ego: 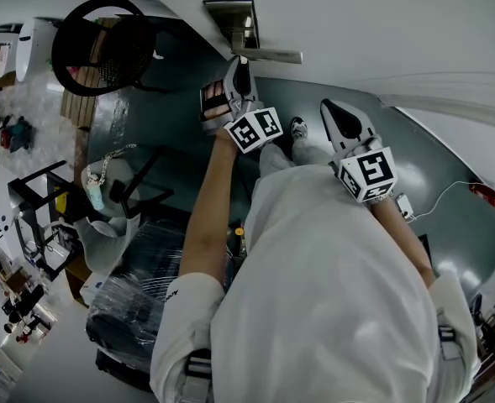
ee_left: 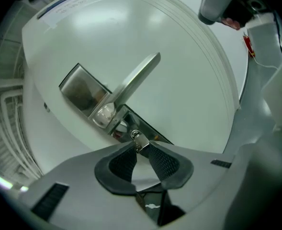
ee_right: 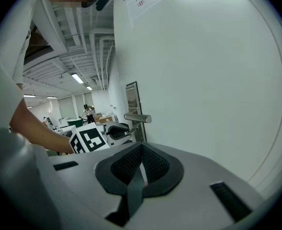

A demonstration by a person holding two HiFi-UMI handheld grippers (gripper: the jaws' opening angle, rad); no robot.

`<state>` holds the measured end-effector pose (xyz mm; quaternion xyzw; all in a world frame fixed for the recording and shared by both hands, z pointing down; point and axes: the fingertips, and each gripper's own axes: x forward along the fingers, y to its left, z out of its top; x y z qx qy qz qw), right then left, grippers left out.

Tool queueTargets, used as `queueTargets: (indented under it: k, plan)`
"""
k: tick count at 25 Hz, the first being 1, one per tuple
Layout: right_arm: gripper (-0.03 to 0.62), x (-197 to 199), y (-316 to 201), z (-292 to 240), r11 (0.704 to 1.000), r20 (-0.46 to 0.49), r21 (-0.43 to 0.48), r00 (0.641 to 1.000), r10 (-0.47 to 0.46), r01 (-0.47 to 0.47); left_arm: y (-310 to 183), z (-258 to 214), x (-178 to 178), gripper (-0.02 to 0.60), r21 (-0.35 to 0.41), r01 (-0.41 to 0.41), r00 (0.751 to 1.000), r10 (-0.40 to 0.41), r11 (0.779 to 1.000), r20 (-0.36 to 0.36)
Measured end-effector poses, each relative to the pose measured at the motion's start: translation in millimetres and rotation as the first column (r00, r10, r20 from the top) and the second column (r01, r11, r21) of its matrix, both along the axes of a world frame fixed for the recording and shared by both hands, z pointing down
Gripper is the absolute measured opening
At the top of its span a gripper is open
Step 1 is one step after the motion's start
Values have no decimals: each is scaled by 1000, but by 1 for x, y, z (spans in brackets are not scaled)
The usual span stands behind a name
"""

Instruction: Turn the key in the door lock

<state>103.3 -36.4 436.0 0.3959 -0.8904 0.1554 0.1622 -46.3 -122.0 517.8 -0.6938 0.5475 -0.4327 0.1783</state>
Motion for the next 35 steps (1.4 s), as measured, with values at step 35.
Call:
queueTargets:
  k: [35]
  plan:
    - [-5, -10, 4, 0, 1000, -21, -7, 1000, 13, -14, -2, -15, -21, 25, -237, -187, -759, -294, 953, -581]
